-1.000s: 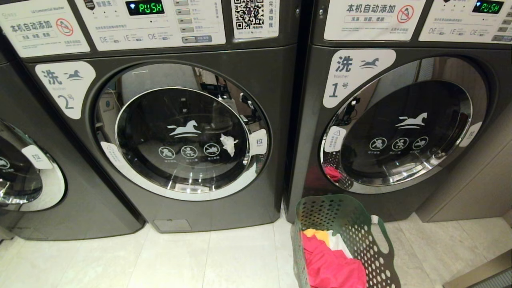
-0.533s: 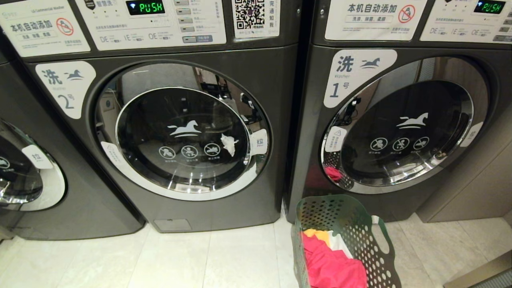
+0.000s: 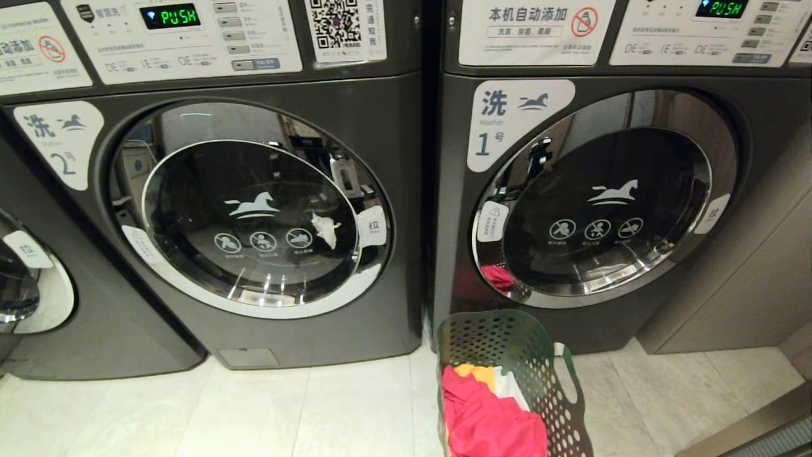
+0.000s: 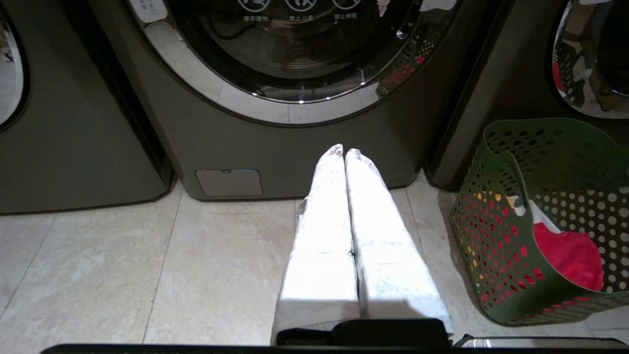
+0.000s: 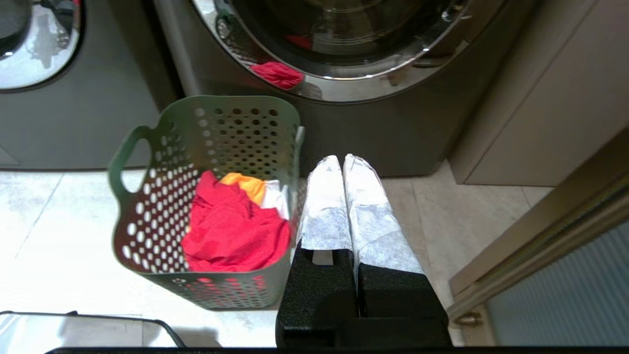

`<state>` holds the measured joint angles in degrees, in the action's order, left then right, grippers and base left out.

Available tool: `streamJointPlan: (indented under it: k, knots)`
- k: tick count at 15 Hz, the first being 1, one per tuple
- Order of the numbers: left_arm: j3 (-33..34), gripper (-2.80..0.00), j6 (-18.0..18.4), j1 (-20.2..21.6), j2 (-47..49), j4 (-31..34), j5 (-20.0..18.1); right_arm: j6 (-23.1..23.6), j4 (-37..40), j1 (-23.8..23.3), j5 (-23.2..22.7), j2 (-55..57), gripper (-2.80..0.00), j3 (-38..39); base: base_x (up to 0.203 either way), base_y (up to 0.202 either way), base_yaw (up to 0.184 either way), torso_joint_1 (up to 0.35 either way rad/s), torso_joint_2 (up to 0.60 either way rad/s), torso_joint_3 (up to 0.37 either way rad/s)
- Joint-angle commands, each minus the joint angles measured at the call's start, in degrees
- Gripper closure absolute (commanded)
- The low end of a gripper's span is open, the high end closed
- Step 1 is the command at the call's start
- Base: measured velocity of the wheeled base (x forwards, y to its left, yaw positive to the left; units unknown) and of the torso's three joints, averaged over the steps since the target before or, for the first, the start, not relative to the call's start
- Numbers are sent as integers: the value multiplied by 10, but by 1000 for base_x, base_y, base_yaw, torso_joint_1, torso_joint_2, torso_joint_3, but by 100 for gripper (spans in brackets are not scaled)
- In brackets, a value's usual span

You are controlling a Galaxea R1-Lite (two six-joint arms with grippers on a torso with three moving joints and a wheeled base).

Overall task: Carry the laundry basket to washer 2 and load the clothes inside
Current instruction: Open the lid of the washing machine

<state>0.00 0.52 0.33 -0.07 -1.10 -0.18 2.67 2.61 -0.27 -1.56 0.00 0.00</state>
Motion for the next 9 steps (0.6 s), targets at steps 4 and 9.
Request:
streamJointPlan:
  k: [4, 9]
  knots:
    - [3, 0, 1, 0, 1, 1, 0, 3, 0, 0, -1, 0, 0, 4, 0, -194, 0, 2, 5, 2]
    - [4, 0, 0, 0, 1, 0, 0, 3, 0, 0, -1, 0, 0, 4, 0, -197, 2, 2, 0, 5]
